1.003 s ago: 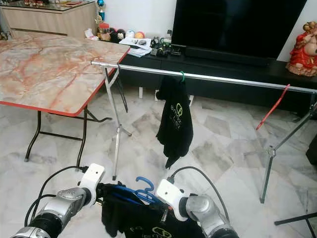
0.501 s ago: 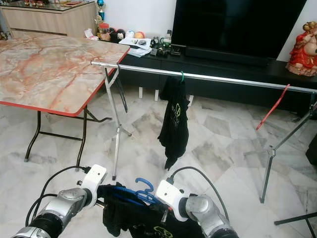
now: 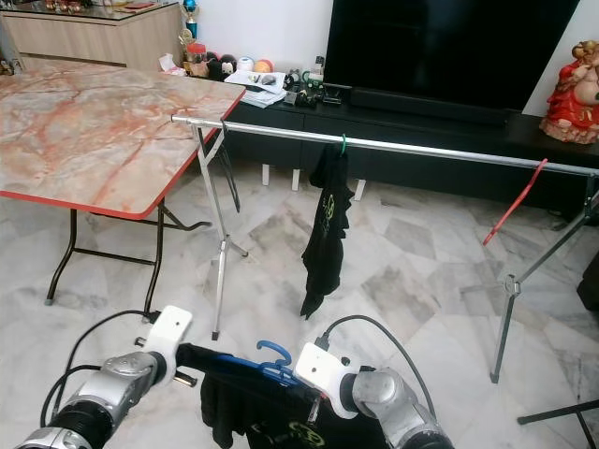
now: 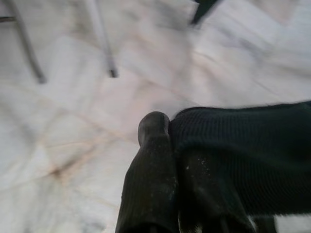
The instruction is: Hang hanger
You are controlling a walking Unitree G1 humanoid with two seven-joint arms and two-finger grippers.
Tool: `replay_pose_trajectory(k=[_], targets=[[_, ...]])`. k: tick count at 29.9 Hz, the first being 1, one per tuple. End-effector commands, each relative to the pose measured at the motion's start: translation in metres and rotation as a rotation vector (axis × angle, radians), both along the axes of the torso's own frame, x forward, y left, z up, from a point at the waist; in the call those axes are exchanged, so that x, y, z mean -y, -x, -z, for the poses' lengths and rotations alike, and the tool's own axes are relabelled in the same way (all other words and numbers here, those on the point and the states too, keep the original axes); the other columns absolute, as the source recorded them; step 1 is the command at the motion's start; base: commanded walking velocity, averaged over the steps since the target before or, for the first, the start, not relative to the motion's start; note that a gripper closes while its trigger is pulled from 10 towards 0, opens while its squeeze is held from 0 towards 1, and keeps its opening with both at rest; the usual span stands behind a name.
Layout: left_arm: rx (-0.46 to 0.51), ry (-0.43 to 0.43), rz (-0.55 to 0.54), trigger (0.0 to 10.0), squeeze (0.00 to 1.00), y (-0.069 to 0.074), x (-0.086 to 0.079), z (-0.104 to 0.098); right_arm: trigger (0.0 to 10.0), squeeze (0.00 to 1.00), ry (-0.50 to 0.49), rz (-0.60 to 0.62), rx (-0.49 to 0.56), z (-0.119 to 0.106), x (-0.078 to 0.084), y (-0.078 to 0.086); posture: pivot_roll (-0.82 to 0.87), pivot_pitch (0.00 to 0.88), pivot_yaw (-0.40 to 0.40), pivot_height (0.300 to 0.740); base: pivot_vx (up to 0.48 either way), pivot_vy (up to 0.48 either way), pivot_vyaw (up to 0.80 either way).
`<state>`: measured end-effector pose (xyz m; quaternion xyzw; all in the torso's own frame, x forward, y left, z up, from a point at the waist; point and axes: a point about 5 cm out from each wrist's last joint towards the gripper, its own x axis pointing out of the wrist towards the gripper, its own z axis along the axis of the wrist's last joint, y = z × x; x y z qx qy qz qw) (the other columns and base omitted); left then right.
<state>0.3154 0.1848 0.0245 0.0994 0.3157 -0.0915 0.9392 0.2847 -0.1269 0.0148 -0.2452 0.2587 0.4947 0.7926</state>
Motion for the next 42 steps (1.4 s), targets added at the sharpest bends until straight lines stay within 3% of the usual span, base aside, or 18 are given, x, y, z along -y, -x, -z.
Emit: replay_pose_trajectory(k=[1, 5, 8, 9, 13, 17, 22, 23, 24, 25, 26, 29, 31, 33, 34, 35, 40, 42], targets=[[0.058, -0.055, -0.113, 0.0, 0.0, -0.007, -0.023, -0.012, 10.0, 0.0, 0.062, 0.037, -0.022, 0.006, 0.021, 0.005, 0.14, 0.0, -0.09, 0.74, 0.0, 0.0, 0.0], [0.08, -0.083, -0.204, 0.0, 0.0, -0.008, -0.035, -0.014, 10.0, 0.0, 0.049, 0.037, -0.022, 0.004, 0.029, 0.008, 0.13, 0.0, -0.088, 0.74, 0.0, 0.0, 0.0], [0.041, -0.097, -0.205, 0.0, 0.0, -0.004, -0.036, -0.009, 10.0, 0.0, -0.01, 0.029, -0.013, -0.003, 0.034, 0.009, 0.13, 0.0, -0.088, 0.74, 0.0, 0.0, 0.0], [0.02, -0.126, -0.207, 0.0, 0.0, -0.001, -0.038, -0.005, 10.0, 0.0, -0.1, 0.012, -0.034, -0.012, 0.034, 0.01, 0.13, 0.0, -0.087, 0.74, 0.0, 0.0, 0.0], [-0.02, -0.137, -0.24, 0.0, 0.0, 0.006, -0.042, 0.003, 10.0, 0.0, -0.141, -0.066, -0.079, -0.023, 0.042, 0.018, 0.12, 0.0, -0.085, 0.74, 0.0, 0.0, 0.0], [-0.086, -0.126, -0.221, 0.0, 0.0, 0.015, -0.038, 0.015, 10.0, 0.0, -0.163, -0.09, -0.12, -0.032, 0.059, 0.025, 0.12, 0.0, -0.086, 0.74, 0.0, 0.0, 0.0], [-0.132, -0.088, -0.061, 0.0, 0.0, 0.018, -0.019, 0.022, 10.0, 0.0, -0.174, 0.075, 0.007, -0.036, 0.065, 0.006, 0.12, 0.0, -0.086, 0.74, 0.0, 0.0, 0.0], [-0.136, -0.079, 0.069, 0.0, 0.0, 0.019, -0.006, 0.024, 10.0, 0.0, -0.264, 0.242, 0.106, -0.044, 0.062, -0.011, 0.12, 0.0, -0.087, 0.74, 0.0, 0.0, 0.0], [-0.133, -0.077, 0.1, 0.0, 0.0, 0.019, -0.002, 0.023, 10.0, 0.0, -0.3, 0.288, 0.13, -0.047, 0.06, -0.015, 0.12, 0.0, -0.087, 0.74, 0.0, 0.0, 0.0], [-0.122, -0.051, 0.131, 0.0, 0.0, 0.018, 0.004, 0.022, 10.0, 0.0, -0.399, 0.363, 0.158, -0.053, 0.056, -0.021, 0.13, 0.0, -0.086, 0.74, 0.0, 0.0, 0.0], [-0.122, -0.051, 0.131, 0.0, 0.0, 0.018, 0.004, 0.022, 10.0, 0.0, -0.399, 0.363, 0.158, -0.053, 0.056, -0.021, 0.13, 0.0, -0.086, 0.74, 0.0, 0.0, 0.0], [-0.089, 0.004, 0.204, 0.0, 0.0, 0.015, 0.017, 0.017, 10.0, 0.0, -0.688, 0.511, 0.188, -0.068, 0.043, -0.031, 0.13, 0.0, -0.086, 0.74, 0.0, 0.0, 0.0], [-0.089, 0.004, 0.204, 0.0, 0.0, 0.015, 0.017, 0.017, 10.0, 0.0, -0.688, 0.511, 0.188, -0.068, 0.043, -0.031, 0.13, 0.0, -0.086, 0.74, 0.0, 0.0, 0.0], [-0.08, 0.024, 0.228, 0.0, 0.0, 0.014, 0.02, 0.015, 10.0, 0.0, -0.828, 0.569, 0.175, -0.07, 0.035, -0.034, 0.14, 0.0, -0.084, 0.74, 0.0, 0.0, 0.0], [-0.08, 0.024, 0.228, 0.0, 0.0, 0.014, 0.02, 0.015, 10.0, 0.0, -0.828, 0.569, 0.175, -0.07, 0.035, -0.034, 0.14, 0.0, -0.084, 0.74, 0.0, 0.0, 0.0], [-0.073, 0.05, 0.245, 0.0, 0.0, 0.014, 0.023, 0.013, 10.0, 0.0, -0.92, 0.622, 0.18, -0.071, 0.029, -0.036, 0.14, 0.0, -0.084, 0.74, 0.0, 0.0, 0.0], [-0.069, 0.07, 0.258, 0.0, 0.0, 0.014, 0.024, 0.013, 10.0, 0.0, -0.955, 0.727, 0.226, -0.072, 0.03, -0.041, 0.14, 0.0, -0.083, 0.74, 0.0, 0.0, 0.0], [-0.057, 0.129, 0.279, 0.0, 0.0, 0.014, 0.03, 0.01, 10.0, 0.0, -0.988, 0.873, 0.265, -0.069, 0.035, -0.045, 0.14, 0.0, -0.086, 0.74, 0.0, 0.0, 0.0]])
